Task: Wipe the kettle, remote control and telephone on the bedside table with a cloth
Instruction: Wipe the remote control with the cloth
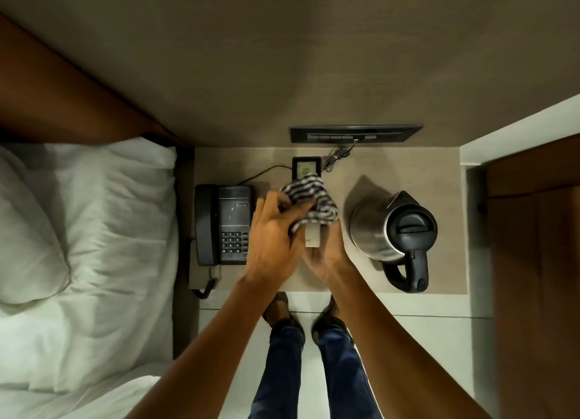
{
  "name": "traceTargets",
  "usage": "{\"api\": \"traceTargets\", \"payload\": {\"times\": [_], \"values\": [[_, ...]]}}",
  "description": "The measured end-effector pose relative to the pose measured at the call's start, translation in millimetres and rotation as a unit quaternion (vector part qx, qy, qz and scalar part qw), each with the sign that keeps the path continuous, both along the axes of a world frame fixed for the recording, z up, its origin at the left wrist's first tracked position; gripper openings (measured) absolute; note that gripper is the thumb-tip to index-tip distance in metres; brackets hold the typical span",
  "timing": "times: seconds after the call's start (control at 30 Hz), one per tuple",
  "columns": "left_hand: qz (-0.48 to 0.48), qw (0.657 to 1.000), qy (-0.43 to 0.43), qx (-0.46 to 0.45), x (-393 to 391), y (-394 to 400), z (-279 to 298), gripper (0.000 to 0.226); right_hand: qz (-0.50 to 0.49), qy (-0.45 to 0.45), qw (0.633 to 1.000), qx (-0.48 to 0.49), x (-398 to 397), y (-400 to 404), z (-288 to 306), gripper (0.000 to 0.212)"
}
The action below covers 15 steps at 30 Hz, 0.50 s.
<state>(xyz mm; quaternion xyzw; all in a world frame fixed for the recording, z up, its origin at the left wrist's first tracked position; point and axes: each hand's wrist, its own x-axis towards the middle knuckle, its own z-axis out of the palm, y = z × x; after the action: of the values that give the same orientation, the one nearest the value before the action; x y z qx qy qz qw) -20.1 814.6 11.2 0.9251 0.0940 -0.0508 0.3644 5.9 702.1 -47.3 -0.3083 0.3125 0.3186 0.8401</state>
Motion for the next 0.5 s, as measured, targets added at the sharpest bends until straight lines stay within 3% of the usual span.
{"api": "traceTargets", "payload": {"times": [0.17, 0.27, 0.33, 0.4, 0.5], "values": [[0.014, 0.998, 0.021, -0.052, -36.3, 7.6, 3.6, 0.028, 0.031, 0.073, 0.996, 0.050, 9.0, 0.8, 0.5, 0.066], [0.072, 0.994, -0.023, -0.079, -1.7, 8.3, 9.9, 0.024, -0.008, 0.045, 0.998, 0.044, 3.5, 3.4, -7.1, 0.056], [0.097, 0.992, -0.064, -0.039, 28.7, 5.3, 12.0, 0.030, -0.026, 0.010, 0.999, 0.044, 2.2, 8.4, -6.7, 0.048], [0.071, 0.996, -0.044, 0.000, 48.6, -2.0, 11.2, 0.038, -0.020, -0.016, 0.999, 0.037, 2.5, 11.2, -3.2, 0.045], [0.005, 1.000, 0.014, 0.016, 38.2, -12.3, 8.6, 0.039, -0.036, 0.017, 0.998, 0.043, -1.8, 8.5, -0.9, 0.038]]}}
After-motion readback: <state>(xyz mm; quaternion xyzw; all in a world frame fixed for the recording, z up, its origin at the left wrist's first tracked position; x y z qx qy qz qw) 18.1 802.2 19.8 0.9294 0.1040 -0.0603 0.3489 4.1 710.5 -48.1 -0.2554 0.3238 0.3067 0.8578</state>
